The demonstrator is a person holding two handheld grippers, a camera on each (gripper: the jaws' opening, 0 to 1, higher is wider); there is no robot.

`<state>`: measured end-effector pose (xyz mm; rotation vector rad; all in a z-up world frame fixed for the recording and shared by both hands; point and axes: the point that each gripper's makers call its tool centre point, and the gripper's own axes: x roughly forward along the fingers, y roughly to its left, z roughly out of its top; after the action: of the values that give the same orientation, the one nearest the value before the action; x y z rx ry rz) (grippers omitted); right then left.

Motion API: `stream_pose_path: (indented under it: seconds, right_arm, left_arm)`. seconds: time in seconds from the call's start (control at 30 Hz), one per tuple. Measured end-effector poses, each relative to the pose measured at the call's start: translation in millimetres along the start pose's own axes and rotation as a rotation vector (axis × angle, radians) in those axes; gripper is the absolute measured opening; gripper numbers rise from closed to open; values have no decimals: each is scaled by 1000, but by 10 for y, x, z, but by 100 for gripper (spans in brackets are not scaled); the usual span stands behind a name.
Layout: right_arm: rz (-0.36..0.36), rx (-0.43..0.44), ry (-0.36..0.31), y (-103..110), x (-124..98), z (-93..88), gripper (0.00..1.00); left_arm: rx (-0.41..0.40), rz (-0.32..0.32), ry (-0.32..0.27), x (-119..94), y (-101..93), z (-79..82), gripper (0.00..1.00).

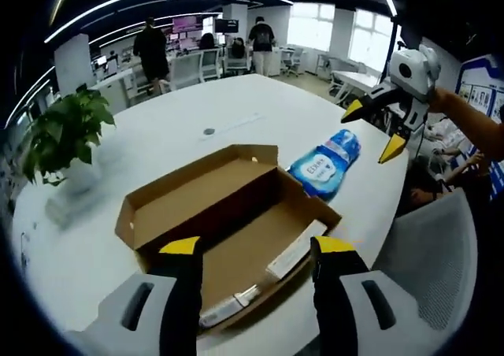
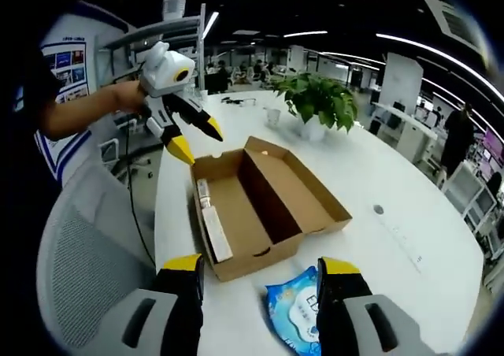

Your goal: Operate the shoe box by opening the lid, removing the specified soft item, and placing it in the target area until the item is outside and the box remains undamaged.

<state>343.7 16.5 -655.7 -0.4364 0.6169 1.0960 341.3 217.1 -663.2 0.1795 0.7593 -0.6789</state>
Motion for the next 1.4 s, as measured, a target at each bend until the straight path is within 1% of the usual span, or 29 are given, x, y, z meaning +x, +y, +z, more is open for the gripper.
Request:
stream_pose_path:
  seconds: [0.23,0.4,0.6,0.7,0.73,0.9,1.0,1.2,1.27,1.4]
  right_arm:
    - [35,-28,24,48,161,-50,56]
    - [75,-72,42,125,297,-77,55]
    - [113,-120,62,188,451,-91,55]
    - [130,-134,87,212,548,-123,54]
    - [135,-138,95,218,573,-137,54]
    - [161,-169,132,261,713,-170,52]
    - [171,-180,145,261,801,-178,50]
    - [193,-208,178,304,950,-189,49]
    - [200,-217,189,309,994,-199,48]
    - [212,-236,213,314,1097,-206,47]
  left_arm:
    - [-70,55,-6,-139,245,-212,55]
    - [-121,86,1,-196,382,-412,54]
    - [-167,115,16,-216,484,-641,52]
    - [-192,126,25,-214,522,-754,51]
    - [-194,128,26,-214,527,-769,50]
    - [-234,160,50,-200,617,-966,45]
    - [-259,169,58,-187,649,-1052,43]
    - [-308,184,55,-151,720,-1171,38]
    - [-320,187,54,-141,735,-1196,36]
    - [-371,189,39,-113,766,-1239,31]
